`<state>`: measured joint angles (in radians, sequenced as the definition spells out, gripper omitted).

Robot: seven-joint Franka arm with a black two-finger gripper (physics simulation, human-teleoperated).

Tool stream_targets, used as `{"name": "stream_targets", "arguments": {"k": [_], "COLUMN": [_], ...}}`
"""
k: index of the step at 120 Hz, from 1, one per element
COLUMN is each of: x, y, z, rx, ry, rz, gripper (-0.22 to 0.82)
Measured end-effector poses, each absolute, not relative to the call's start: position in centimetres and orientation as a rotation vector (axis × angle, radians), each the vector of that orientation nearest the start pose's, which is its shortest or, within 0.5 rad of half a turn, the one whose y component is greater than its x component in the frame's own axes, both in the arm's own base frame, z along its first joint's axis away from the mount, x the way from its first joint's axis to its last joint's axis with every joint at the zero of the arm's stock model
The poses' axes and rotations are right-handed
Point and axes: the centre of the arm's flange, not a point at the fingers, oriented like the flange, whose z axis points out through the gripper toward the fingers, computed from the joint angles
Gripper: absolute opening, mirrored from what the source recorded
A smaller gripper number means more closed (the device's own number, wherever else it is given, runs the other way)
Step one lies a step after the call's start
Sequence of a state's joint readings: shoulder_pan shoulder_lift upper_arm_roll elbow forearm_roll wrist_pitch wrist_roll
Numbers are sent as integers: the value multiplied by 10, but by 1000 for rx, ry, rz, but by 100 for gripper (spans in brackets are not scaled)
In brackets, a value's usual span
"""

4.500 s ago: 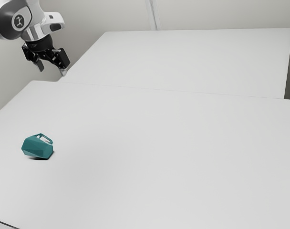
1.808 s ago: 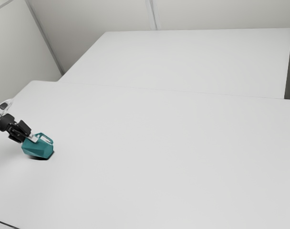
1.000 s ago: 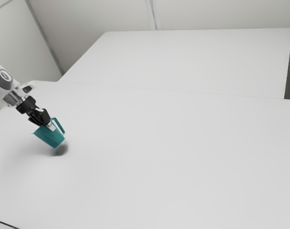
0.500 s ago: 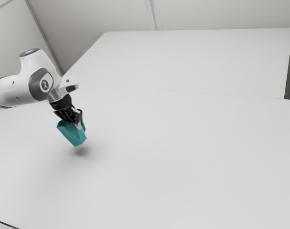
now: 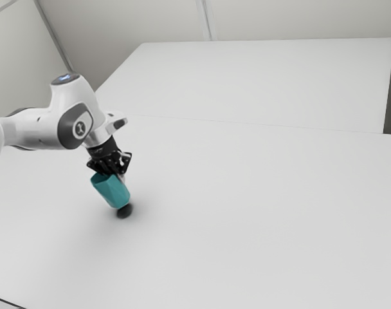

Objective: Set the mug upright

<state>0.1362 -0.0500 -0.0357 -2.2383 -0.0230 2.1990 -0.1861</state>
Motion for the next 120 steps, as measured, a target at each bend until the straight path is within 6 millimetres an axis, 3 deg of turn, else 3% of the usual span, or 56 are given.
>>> {"name": "stream_targets", "arguments": {"k": [66, 93, 120], "x": [525, 526, 522], "y": [47, 39, 30], "z": [351, 363, 384], "rx": [-2973, -2963, -2954], "ry": [-907, -978, -1011], "rz": [13, -13, -38], "gripper": [-17, 29, 50]}}
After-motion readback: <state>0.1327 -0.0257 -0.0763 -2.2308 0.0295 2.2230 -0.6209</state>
